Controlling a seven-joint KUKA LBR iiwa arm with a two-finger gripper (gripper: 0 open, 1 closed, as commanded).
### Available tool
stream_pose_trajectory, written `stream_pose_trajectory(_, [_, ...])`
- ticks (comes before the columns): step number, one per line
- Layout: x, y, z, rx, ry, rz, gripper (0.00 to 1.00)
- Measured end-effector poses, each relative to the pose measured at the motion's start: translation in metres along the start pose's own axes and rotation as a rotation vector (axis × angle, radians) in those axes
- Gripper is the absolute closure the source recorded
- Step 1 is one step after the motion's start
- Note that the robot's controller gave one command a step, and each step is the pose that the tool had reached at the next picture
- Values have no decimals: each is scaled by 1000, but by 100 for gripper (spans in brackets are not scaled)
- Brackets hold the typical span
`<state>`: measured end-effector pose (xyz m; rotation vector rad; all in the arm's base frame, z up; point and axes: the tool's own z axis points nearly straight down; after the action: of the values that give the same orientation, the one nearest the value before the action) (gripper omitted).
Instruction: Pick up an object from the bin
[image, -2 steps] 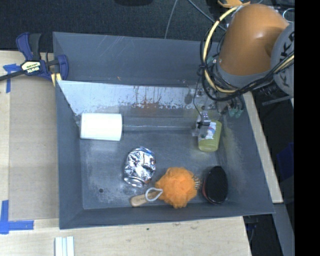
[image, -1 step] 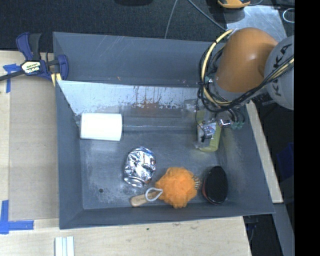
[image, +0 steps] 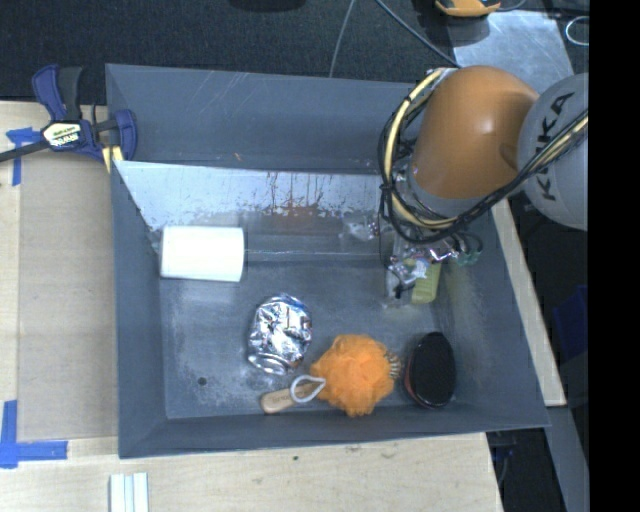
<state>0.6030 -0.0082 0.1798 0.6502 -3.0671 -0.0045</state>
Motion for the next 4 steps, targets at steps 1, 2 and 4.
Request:
stream_pose_trajectory(1, [0, -1, 0, 0, 0, 4, 100])
stream_pose_trajectory(2, [26, 11, 114, -2, 1, -30, 100])
stream_pose_trajectory(4, [23, 10, 109, 2, -6, -32, 100])
